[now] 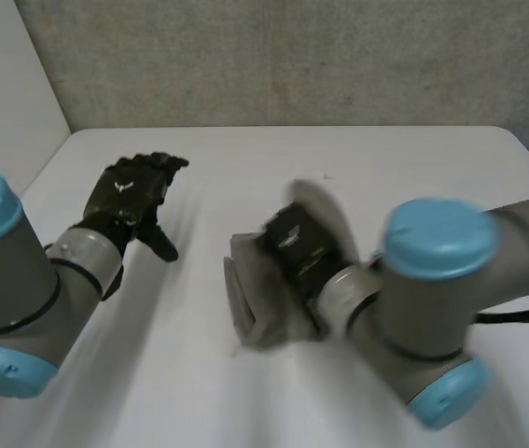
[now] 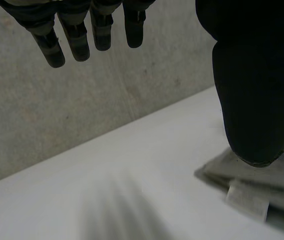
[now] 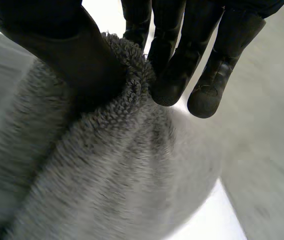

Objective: Fold the towel.

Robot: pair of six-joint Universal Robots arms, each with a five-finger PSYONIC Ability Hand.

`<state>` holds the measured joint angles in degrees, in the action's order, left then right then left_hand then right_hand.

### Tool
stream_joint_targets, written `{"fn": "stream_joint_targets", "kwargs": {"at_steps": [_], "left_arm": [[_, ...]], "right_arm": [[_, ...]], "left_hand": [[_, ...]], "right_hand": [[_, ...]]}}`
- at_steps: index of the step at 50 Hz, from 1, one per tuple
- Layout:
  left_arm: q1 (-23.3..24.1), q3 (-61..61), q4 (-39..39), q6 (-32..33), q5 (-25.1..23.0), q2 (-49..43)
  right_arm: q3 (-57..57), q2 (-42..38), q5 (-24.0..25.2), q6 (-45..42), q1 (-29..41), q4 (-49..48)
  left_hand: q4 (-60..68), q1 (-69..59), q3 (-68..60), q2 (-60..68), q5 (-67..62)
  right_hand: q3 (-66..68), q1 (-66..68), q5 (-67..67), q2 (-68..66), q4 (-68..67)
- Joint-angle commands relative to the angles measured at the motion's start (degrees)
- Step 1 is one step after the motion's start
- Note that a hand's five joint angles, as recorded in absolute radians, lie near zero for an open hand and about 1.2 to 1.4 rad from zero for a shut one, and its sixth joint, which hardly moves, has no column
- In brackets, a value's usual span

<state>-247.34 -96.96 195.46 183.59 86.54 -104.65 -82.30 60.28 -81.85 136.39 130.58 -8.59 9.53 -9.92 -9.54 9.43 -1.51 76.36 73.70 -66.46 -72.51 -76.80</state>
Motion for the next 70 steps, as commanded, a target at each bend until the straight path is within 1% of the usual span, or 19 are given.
{"fn": "stream_joint_targets", "kwargs": {"at_steps": [1, 2, 3, 4, 5, 6, 7, 9, 17, 23, 28, 37, 39, 41, 45, 53, 59, 63, 70], "left_arm": [[1.25, 7.05, -7.20, -5.88, 4.08, 0.41], [1.42, 8.62, -8.77, -7.70, 5.03, 0.07], [1.69, 9.85, -10.26, -9.03, 5.74, -0.20], [1.69, 9.87, -10.28, -9.04, 5.75, -0.20], [1.95, 11.00, -11.41, -10.00, 6.36, -0.29], [2.48, 12.05, -12.38, -10.70, 6.62, -0.64], [2.48, 12.06, -12.39, -10.71, 6.63, -0.64], [3.10, 13.12, -13.09, -10.89, 6.71, -1.43], [10.55, 21.89, -16.07, -11.15, 8.55, -8.18], [15.31, 26.92, -17.31, -11.41, 9.79, -13.47], [20.23, 34.19, -20.29, -15.36, 10.75, -22.15], [21.03, 39.48, -25.13, -17.83, 16.65, -31.23], [20.94, 37.65, -26.27, -17.65, 22.51, -32.46], [20.76, 35.99, -26.27, -17.74, 24.01, -32.46], [20.41, 32.12, -25.75, -17.30, 25.34, -31.76], [20.50, 28.68, -24.52, -17.13, 25.35, -31.14], [20.50, 29.02, -24.16, -17.04, 25.26, -28.16], [20.41, 29.64, -24.16, -17.04, 25.26, -24.37], [15.77, 31.75, -25.13, -16.69, 25.08, -9.03]], "right_arm": [[4.69, -8.51, 0.21, -15.52, 6.53, 9.38], [4.70, -8.52, 0.20, -15.54, 6.53, 9.39], [4.78, -7.56, -0.67, -13.97, 6.36, 8.60], [4.78, -7.55, -0.68, -13.95, 6.36, 8.59], [4.61, -5.72, -1.03, -9.78, 6.10, 6.59], [3.74, -3.70, -0.68, -3.21, 5.22, 3.62], [3.73, -3.68, -0.68, -3.14, 5.21, 3.59], [0.93, 1.65, 1.16, 12.25, -0.38, -1.05], [-7.08, 12.57, 3.98, 37.87, -12.52, -4.25], [-7.26, 12.31, 3.89, 38.87, -17.55, 0.60], [-3.67, 6.53, 4.42, 38.96, -20.62, 8.14], [-0.41, 0.72, 6.17, 38.60, -19.92, 9.56], [0.38, -0.51, 7.48, 38.52, -19.92, 9.65], [1.00, -1.74, 8.71, 38.43, -19.84, 9.82], [1.97, -5.16, 11.27, 36.24, -17.83, 9.91], [4.34, -10.01, 9.69, 30.09, -15.97, 10.17], [4.52, -6.41, 9.60, 30.34, -16.41, 10.79], [4.34, 2.96, 9.34, 30.96, -16.49, 10.27], [5.84, 12.22, 3.72, 35.18, -16.58, 10.09]], "left_hand": [[0.68, -0.29, -0.68, 0.79, 1.29], [0.68, -0.29, -0.68, 0.79, 1.29], [0.68, -0.29, -0.68, 0.79, 1.29], [0.68, -0.29, -0.68, 0.79, 1.29], [0.68, -0.29, -0.68, 0.79, 1.29], [0.68, -0.29, -0.68, 0.79, 1.29], [0.68, -0.29, -0.68, 0.79, 1.29], [0.68, -0.29, -0.68, 0.79, 1.29], [1.02, -0.63, -1.02, 1.13, 0.96], [1.86, -1.47, -1.86, 1.97, 0.11], [2.36, -1.97, -2.36, 2.47, -0.39], [2.20, -1.81, -2.19, 2.30, -0.22], [1.69, -1.31, -1.69, 1.80, 0.28], [1.36, -0.97, -1.36, 1.47, 0.62], [1.19, -0.80, -1.19, 1.30, 0.79], [0.68, -0.29, -0.68, 0.79, 1.29], [0.68, -0.29, -0.68, 0.79, 1.29], [0.68, -0.29, -0.68, 0.79, 1.29], [0.68, -0.29, -0.68, 0.79, 1.29]], "right_hand": [[-2.63, 0.03, 2.73, -1.22, 3.07], [-2.69, -0.03, 2.79, -1.16, 3.13], [-44.65, -42.00, 44.76, 40.81, 45.10], [-45.07, -42.42, 45.18, 41.22, 45.52], [-66.36, -63.70, 66.46, 62.51, 66.80], [-66.36, -63.70, 66.46, 62.51, 66.80], [-66.36, -63.70, 66.46, 62.51, 66.80], [-66.36, -63.70, 66.46, 62.51, 66.80], [-66.36, -63.70, 66.46, 62.51, 66.80], [-66.36, -63.70, 66.46, 62.51, 66.80], [-66.36, -63.70, 66.46, 62.51, 66.80], [-66.36, -63.70, 66.46, 62.51, 66.80], [-66.36, -63.70, 66.46, 62.51, 66.80], [-66.36, -63.70, 66.46, 62.51, 66.80], [-66.36, -63.70, 66.46, 62.51, 66.80], [-66.36, -63.70, 66.46, 62.51, 66.80], [-66.36, -63.70, 66.46, 62.51, 66.80], [-66.36, -63.70, 66.46, 62.51, 66.80], [-66.36, -63.70, 66.46, 62.51, 66.80]]}}
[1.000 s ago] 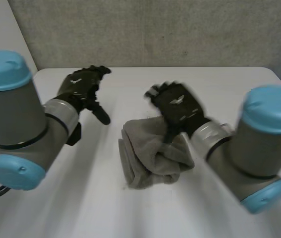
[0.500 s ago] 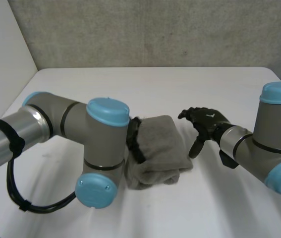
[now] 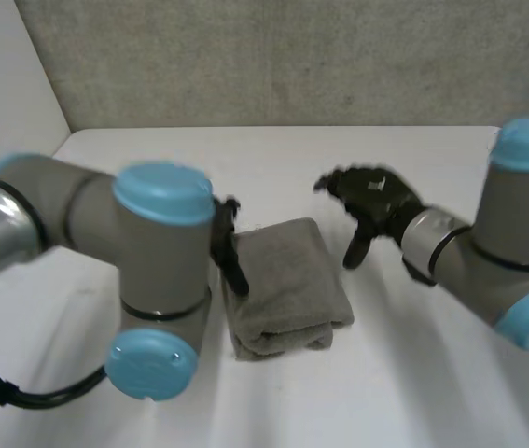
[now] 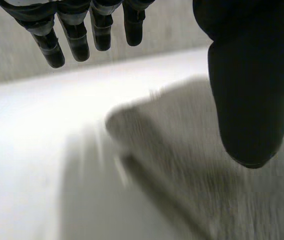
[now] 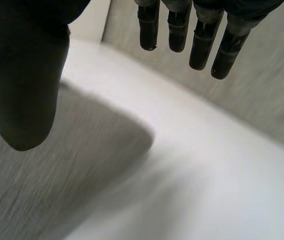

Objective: Fold the towel.

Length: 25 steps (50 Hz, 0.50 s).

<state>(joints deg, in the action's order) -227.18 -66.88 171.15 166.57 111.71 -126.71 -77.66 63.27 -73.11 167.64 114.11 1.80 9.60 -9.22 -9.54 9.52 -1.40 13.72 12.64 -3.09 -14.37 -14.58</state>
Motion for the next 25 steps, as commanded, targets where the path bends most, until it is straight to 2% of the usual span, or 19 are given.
{"fn": "stream_joint_targets", "kwargs": {"at_steps": [1, 2, 3, 4, 5, 6, 7, 8, 11, 14, 18, 25], "left_arm": [[-6.32, 1.93, -1.34, 0.77, -0.53, 15.76], [-6.34, 1.93, -1.35, 0.77, -0.53, 15.79], [-8.52, 2.01, -2.30, 1.82, -1.58, 18.31], [-8.54, 2.02, -2.31, 1.83, -1.59, 18.34], [-11.06, 2.10, -3.71, 3.48, -3.33, 20.51], [-13.35, 2.19, -5.55, 4.63, -5.43, 22.54], [-13.37, 2.19, -5.56, 4.64, -5.45, 22.56], [-14.68, 1.84, -7.04, 5.34, -7.54, 24.30], [-15.92, 1.49, -8.81, 5.52, -10.89, 26.16], [-16.71, 1.32, -9.08, 5.25, -11.95, 26.42], [-17.33, 1.05, -9.08, 5.08, -12.05, 26.51], [-16.80, 0.87, -9.96, 5.25, -12.22, 26.34]], "right_arm": [[1.89, 11.07, -7.90, 4.70, -0.29, -0.22], [2.77, 12.57, -10.71, 4.80, -0.37, -0.05], [2.78, 12.58, -10.74, 4.80, -0.38, -0.04], [3.56, 13.89, -13.70, 4.54, -0.72, 0.13], [4.18, 15.03, -16.34, 4.10, -1.34, 0.31], [4.19, 15.04, -16.37, 4.09, -1.34, 0.31], [4.97, 15.83, -18.19, 3.40, -2.30, 0.74], [5.76, 16.27, -19.17, 2.43, -3.35, 1.79], [6.47, 16.36, -19.27, 1.99, -4.24, 3.65], [8.49, 16.36, -19.18, 1.90, -4.95, 8.66], [10.60, 15.75, -18.83, 1.99, -5.03, 14.01], [10.87, 15.75, -18.83, 1.90, -4.59, 14.37]], "left_hand": [[0.61, -0.99, -0.68, 0.70, 1.18], [0.61, -0.99, -0.68, 0.70, 1.18], [0.61, -0.99, -0.68, 0.70, 1.18], [0.61, -0.99, -0.68, 0.70, 1.18], [0.61, -0.99, -0.68, 0.70, 1.18], [0.61, -0.99, -0.68, 0.70, 1.18], [0.61, -0.99, -0.68, 0.70, 1.18], [0.61, -0.99, -0.68, 0.70, 1.18], [0.61, -0.99, -0.68, 0.70, 1.18], [0.61, -0.99, -0.68, 0.70, 1.18], [0.61, -0.99, -0.68, 0.70, 1.18], [0.61, -0.99, -0.68, 0.70, 1.18]], "right_hand": [[-3.72, -2.64, 3.09, 4.37, 4.58], [-3.72, -2.64, 3.09, 4.37, 4.58], [-3.72, -2.64, 3.09, 4.37, 4.58], [-3.72, -2.64, 3.09, 4.37, 4.58], [-3.72, -2.64, 3.09, 4.37, 4.58], [-3.72, -2.64, 3.09, 4.37, 4.58], [-3.72, -2.64, 3.09, 4.37, 4.58], [-3.72, -2.64, 3.09, 4.37, 4.58], [-3.72, -2.64, 3.09, 4.37, 4.58], [-3.72, -2.64, 3.09, 4.37, 4.58], [-3.72, -2.64, 3.09, 4.37, 4.58], [-3.72, -2.64, 3.09, 4.37, 4.58]]}}
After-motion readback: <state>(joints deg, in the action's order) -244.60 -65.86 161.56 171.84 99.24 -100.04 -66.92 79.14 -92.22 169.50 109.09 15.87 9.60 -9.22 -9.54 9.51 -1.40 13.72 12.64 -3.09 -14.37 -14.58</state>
